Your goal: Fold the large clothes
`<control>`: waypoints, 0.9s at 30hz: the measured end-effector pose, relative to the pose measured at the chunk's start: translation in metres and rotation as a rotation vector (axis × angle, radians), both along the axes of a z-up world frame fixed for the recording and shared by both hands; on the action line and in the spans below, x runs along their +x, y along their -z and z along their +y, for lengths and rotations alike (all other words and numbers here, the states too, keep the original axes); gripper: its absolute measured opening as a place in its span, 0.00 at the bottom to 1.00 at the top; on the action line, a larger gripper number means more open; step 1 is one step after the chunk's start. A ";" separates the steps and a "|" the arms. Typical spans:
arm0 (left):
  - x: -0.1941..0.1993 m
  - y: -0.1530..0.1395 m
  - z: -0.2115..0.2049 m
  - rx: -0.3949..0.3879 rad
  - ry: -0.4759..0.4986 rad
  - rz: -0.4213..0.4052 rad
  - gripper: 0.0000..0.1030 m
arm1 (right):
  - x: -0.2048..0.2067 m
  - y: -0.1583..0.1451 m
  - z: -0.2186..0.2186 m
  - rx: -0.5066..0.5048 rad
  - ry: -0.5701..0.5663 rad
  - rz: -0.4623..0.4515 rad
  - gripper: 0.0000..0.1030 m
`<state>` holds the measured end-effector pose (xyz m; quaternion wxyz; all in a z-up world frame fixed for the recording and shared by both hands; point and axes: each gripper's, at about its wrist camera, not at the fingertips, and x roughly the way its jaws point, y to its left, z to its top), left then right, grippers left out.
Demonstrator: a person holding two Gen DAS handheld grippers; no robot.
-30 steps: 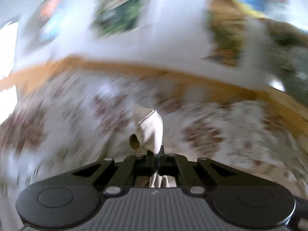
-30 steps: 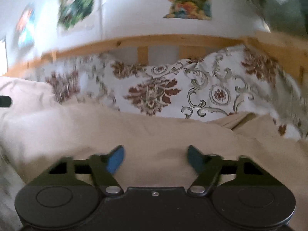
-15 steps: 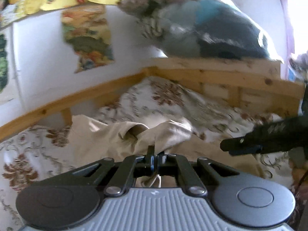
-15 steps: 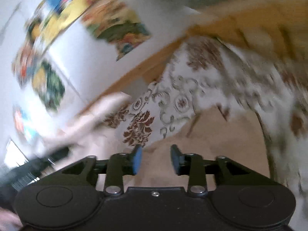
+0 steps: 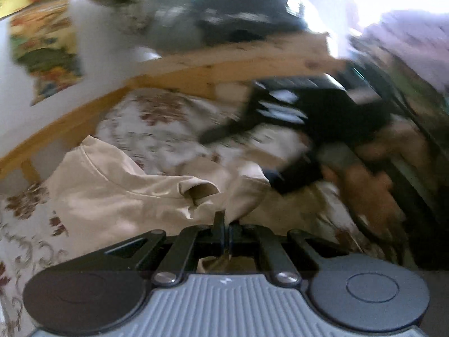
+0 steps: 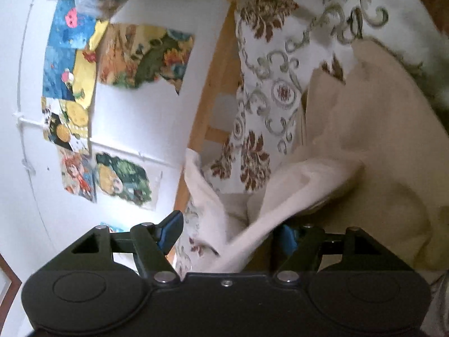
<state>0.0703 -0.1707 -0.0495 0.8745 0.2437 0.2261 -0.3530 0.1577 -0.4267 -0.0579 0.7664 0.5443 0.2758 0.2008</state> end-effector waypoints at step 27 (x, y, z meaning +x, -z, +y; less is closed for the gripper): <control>-0.014 -0.004 0.008 -0.143 0.183 0.097 0.07 | -0.004 -0.055 0.052 -0.756 -0.084 -0.294 0.02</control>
